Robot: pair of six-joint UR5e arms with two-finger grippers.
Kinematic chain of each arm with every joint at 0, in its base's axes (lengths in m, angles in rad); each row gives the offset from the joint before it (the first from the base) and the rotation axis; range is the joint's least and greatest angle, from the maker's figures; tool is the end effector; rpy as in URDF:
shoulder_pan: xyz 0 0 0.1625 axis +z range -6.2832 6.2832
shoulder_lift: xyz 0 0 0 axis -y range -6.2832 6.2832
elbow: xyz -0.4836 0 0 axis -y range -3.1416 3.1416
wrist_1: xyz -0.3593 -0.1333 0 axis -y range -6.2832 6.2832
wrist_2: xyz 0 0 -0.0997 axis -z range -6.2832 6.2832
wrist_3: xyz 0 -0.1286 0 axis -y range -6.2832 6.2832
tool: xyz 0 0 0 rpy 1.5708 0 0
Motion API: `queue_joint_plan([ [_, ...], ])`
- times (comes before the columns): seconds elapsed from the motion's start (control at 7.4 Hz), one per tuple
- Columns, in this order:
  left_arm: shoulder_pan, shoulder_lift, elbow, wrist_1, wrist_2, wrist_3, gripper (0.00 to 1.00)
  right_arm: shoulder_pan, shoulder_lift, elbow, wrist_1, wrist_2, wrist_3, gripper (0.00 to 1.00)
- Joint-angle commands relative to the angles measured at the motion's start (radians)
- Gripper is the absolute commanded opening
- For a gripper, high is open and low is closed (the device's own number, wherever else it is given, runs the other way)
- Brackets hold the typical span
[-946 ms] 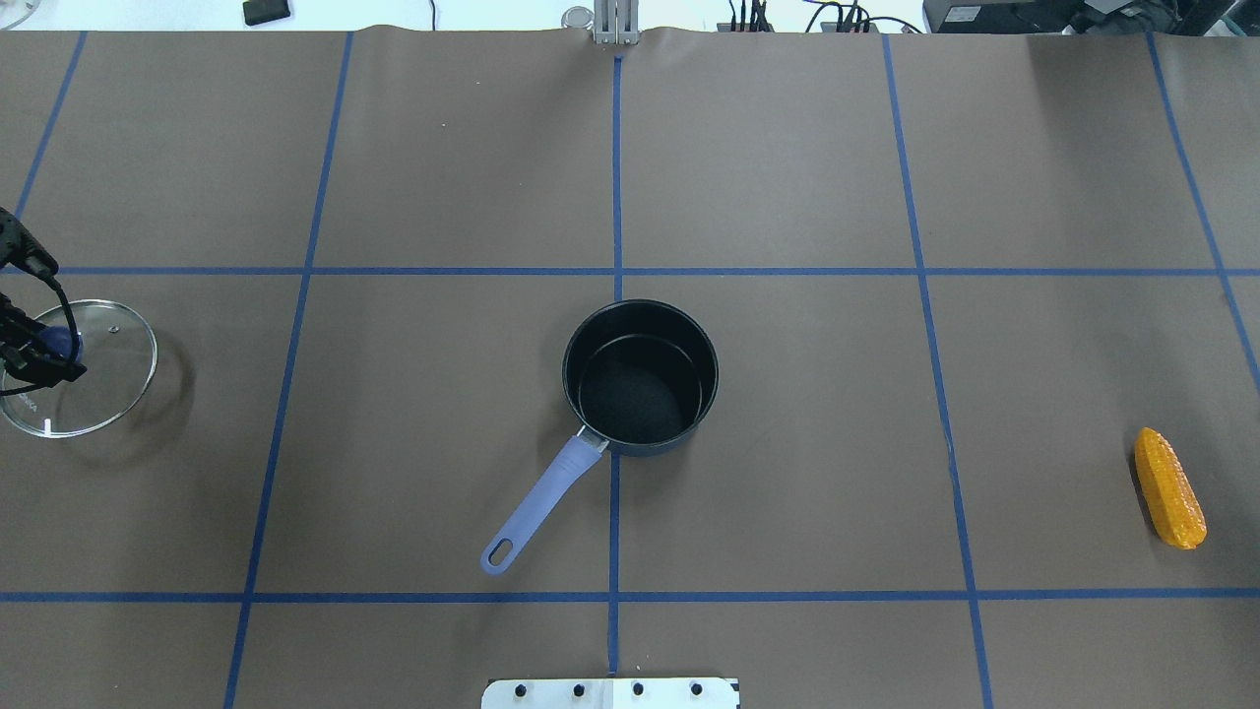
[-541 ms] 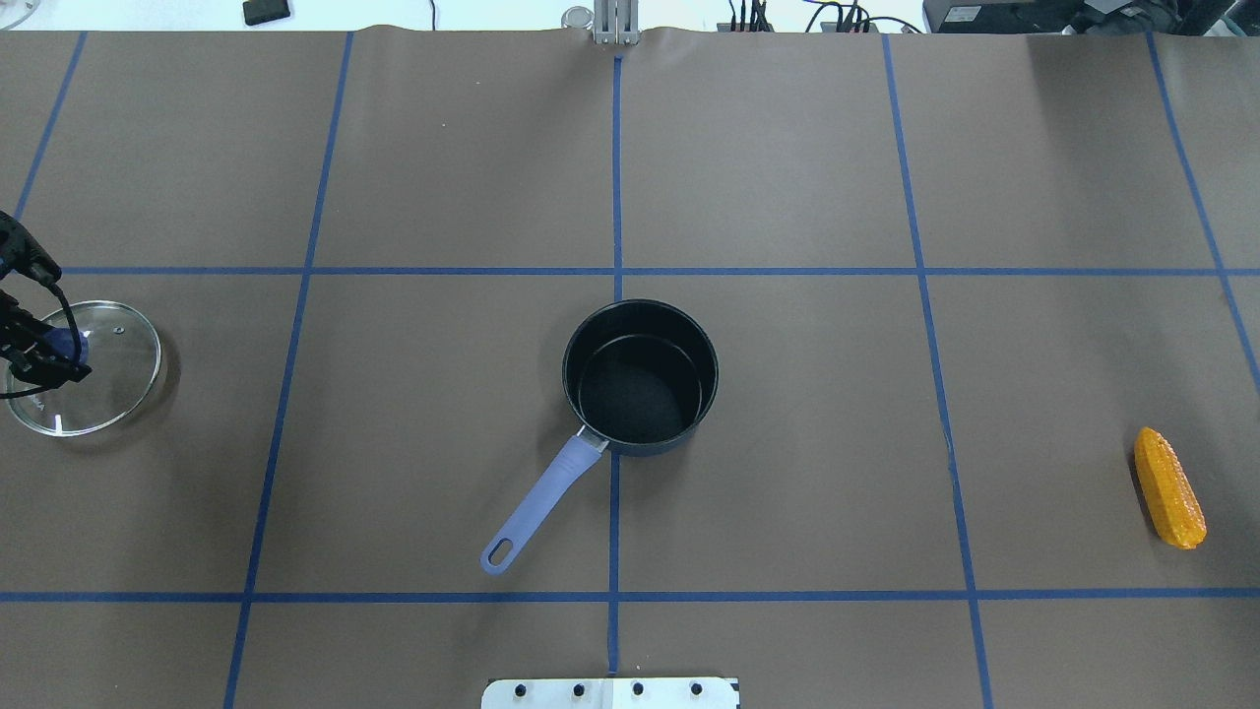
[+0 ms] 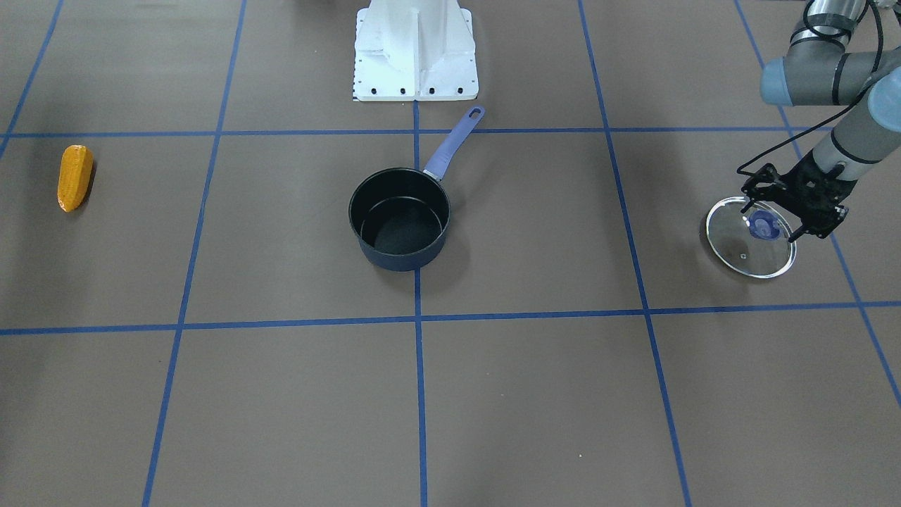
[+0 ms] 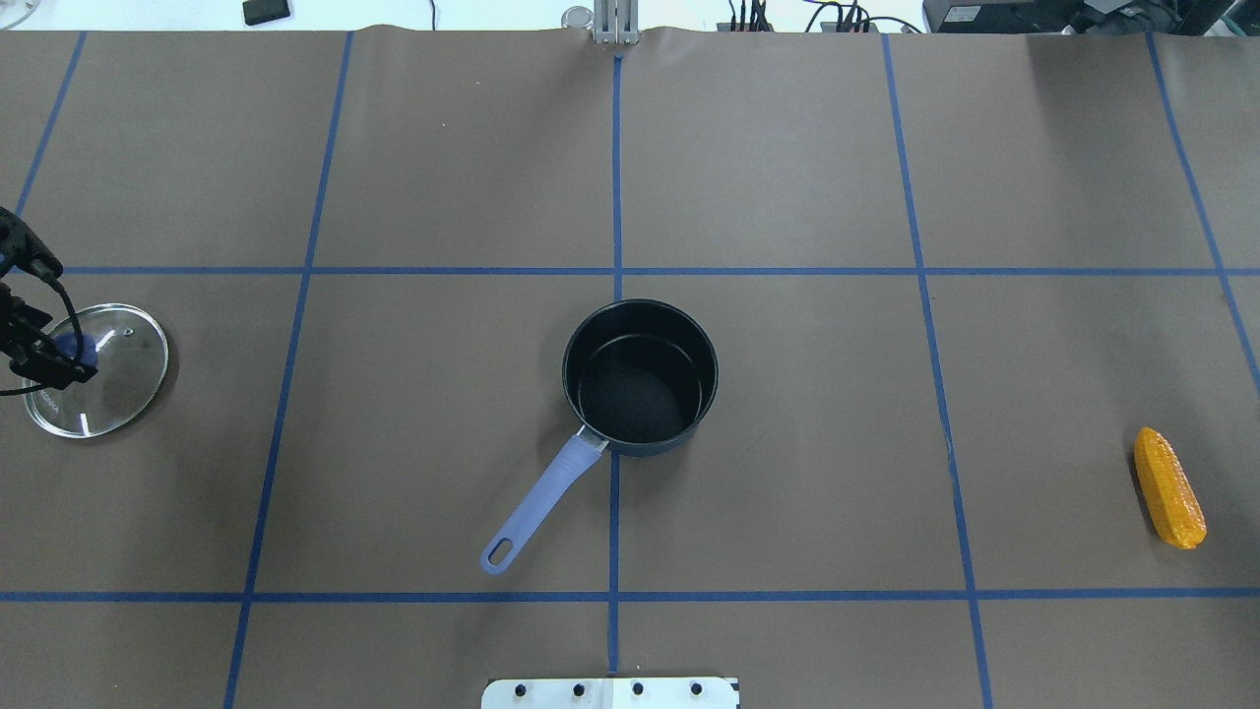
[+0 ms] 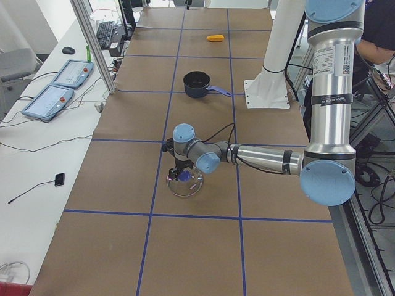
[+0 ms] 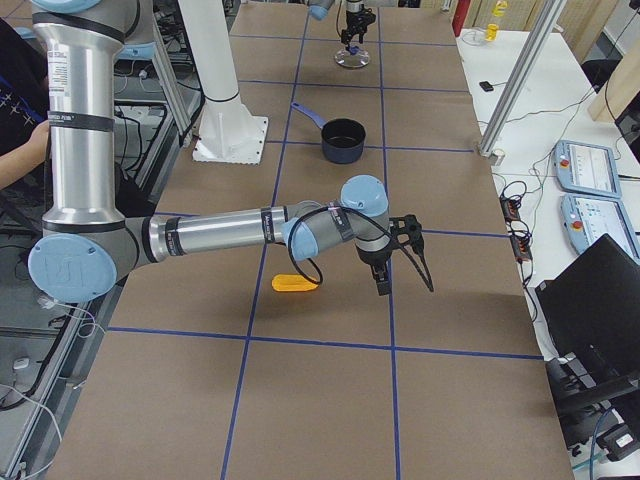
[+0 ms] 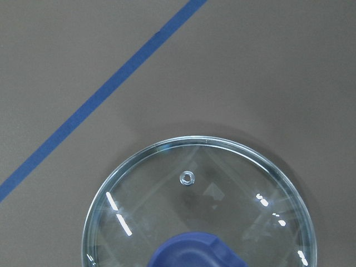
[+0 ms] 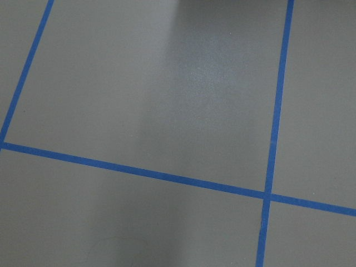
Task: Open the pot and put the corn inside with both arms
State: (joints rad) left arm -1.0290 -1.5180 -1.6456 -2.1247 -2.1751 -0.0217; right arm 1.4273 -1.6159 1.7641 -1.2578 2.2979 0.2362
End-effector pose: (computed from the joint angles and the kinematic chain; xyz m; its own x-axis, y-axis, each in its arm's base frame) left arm 0.1933 -0.4380 0.6720 0.5547 0.6737 -0.4882 -0.4206 0.7334 0.5341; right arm -0.0193 -0.4676 0.6342 0.7077 -0.1811 0.6829 -0.0386 0.9552 0.2934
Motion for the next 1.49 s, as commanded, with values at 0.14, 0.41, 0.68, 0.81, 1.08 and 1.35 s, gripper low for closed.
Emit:
queue_joint_plan([
  [0.14, -0.223, -0.042, -0.014, 0.154, -0.151, -0.031, 0.98, -0.004, -0.001, 0.0, 0.0, 0.003, 0.002, 1.0],
  [0.41, -0.412, -0.028, 0.006, 0.199, -0.21, 0.011, 0.98, -0.005, -0.001, 0.0, -0.002, 0.005, 0.003, 1.0],
  [0.68, -0.577, -0.054, -0.012, 0.533, -0.266, 0.032, 0.98, -0.027, 0.004, 0.009, 0.001, 0.006, 0.038, 1.0],
  [0.81, -0.601, -0.032, -0.028, 0.537, -0.223, 0.108, 0.98, -0.051, 0.004, 0.026, 0.002, 0.005, 0.07, 1.0],
  [1.08, -0.6, 0.033, -0.026, 0.534, -0.221, 0.109, 0.98, -0.149, -0.002, 0.099, 0.005, -0.014, 0.249, 1.0],
  [1.35, -0.597, 0.042, -0.031, 0.528, -0.223, 0.109, 0.98, -0.32, -0.106, 0.103, 0.244, -0.142, 0.473, 1.0],
])
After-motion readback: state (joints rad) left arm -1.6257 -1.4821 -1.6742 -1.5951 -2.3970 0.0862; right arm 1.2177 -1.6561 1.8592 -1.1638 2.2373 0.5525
